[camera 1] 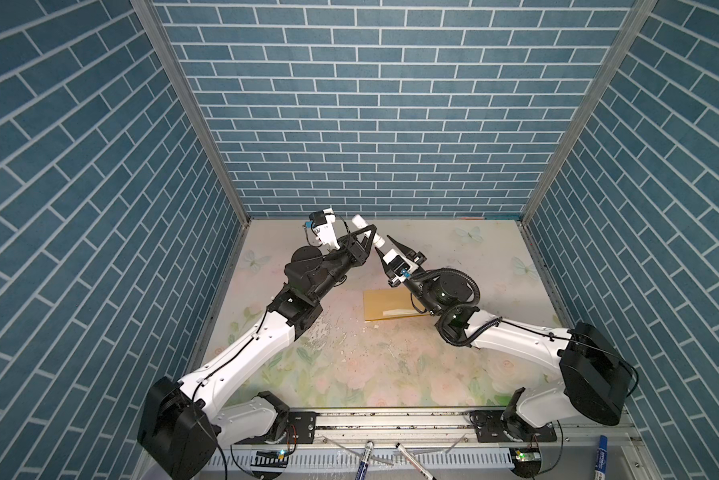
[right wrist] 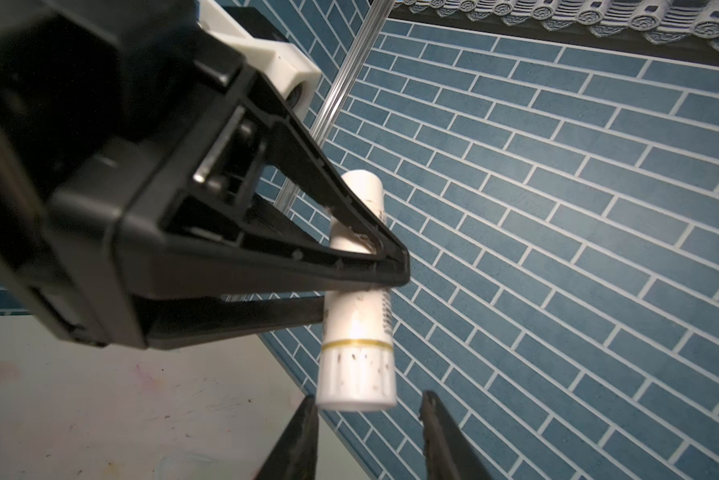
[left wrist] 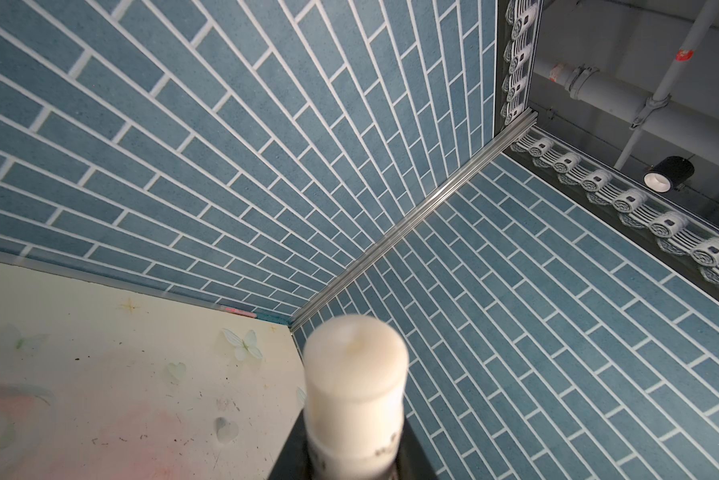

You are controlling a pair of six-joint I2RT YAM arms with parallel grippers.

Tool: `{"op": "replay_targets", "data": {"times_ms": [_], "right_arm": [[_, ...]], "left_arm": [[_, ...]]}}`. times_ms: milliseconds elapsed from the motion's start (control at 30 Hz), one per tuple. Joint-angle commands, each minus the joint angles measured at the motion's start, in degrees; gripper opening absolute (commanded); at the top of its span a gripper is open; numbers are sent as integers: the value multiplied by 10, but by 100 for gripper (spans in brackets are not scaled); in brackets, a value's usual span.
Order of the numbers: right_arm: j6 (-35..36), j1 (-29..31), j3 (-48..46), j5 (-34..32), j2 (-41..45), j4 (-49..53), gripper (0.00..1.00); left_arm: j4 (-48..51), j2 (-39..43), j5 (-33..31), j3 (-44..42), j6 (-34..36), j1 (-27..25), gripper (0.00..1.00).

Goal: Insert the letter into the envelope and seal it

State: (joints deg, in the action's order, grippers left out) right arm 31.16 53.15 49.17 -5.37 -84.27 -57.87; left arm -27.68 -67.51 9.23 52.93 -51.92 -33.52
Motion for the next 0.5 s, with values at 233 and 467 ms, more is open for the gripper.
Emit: {"op": "replay_targets", "data": {"times_ms": [233,467], "right_arm": [[15,7,42,4,-4,-19,39],[13,9,47,5,-3,-3,32]], "left_arm": [[-14,-4,5,10,0,-1,0],[-14,-4,8,10,0,-1,0]]}}
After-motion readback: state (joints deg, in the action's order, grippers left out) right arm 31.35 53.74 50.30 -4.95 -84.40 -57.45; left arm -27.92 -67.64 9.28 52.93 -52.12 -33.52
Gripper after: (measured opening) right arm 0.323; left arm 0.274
